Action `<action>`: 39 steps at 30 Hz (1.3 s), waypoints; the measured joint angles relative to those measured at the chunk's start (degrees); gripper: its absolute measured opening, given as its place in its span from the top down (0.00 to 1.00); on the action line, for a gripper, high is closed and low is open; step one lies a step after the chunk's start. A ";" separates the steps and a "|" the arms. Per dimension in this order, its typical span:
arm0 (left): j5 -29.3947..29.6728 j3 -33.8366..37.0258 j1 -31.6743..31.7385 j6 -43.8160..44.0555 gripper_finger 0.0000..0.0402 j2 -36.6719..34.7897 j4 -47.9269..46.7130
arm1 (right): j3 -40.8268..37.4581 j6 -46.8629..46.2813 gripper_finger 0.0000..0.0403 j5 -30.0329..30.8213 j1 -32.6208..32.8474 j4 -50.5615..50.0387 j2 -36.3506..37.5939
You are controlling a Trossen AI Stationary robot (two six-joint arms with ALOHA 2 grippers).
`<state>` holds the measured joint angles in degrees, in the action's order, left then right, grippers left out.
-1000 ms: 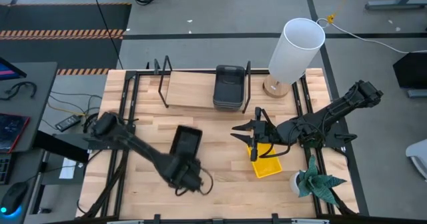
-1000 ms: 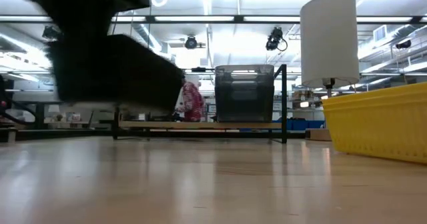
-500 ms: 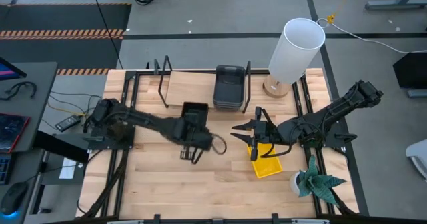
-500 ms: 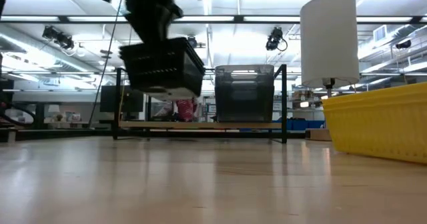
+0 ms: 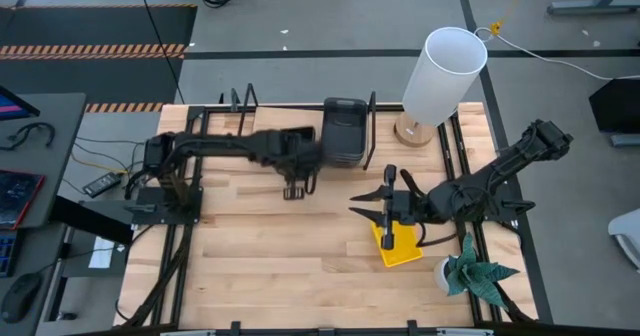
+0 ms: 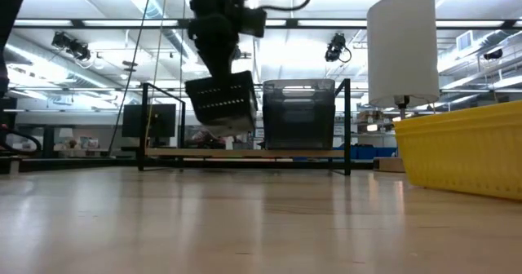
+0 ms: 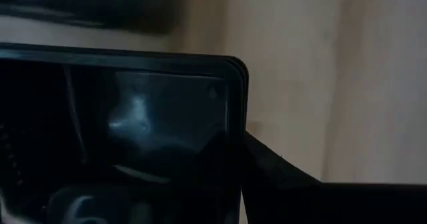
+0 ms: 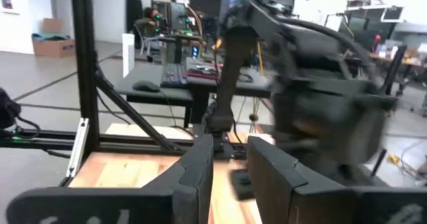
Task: Stack baskets on shelf by color
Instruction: Put the stacked black bins on the shelf
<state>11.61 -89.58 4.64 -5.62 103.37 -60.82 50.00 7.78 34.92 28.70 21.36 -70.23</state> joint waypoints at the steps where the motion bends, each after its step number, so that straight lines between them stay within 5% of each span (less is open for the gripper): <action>1: -0.16 0.00 1.15 -0.04 0.94 0.00 0.52 | 0.00 0.40 0.76 0.01 0.34 0.14 0.02; 13: -2.48 0.00 8.65 -6.93 0.92 3.10 6.55 | 0.00 1.70 0.76 4.67 5.76 1.38 2.48; 32: -2.46 0.02 8.26 -10.05 0.89 5.07 11.51 | 0.02 4.89 0.76 14.68 9.56 2.59 2.44; 39: -1.26 0.02 8.24 -10.62 0.75 5.05 13.67 | 0.02 4.98 0.76 14.67 9.56 2.56 2.44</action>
<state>10.35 -89.56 12.88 -16.24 108.42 -47.15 50.02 12.76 49.58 38.26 23.92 -67.79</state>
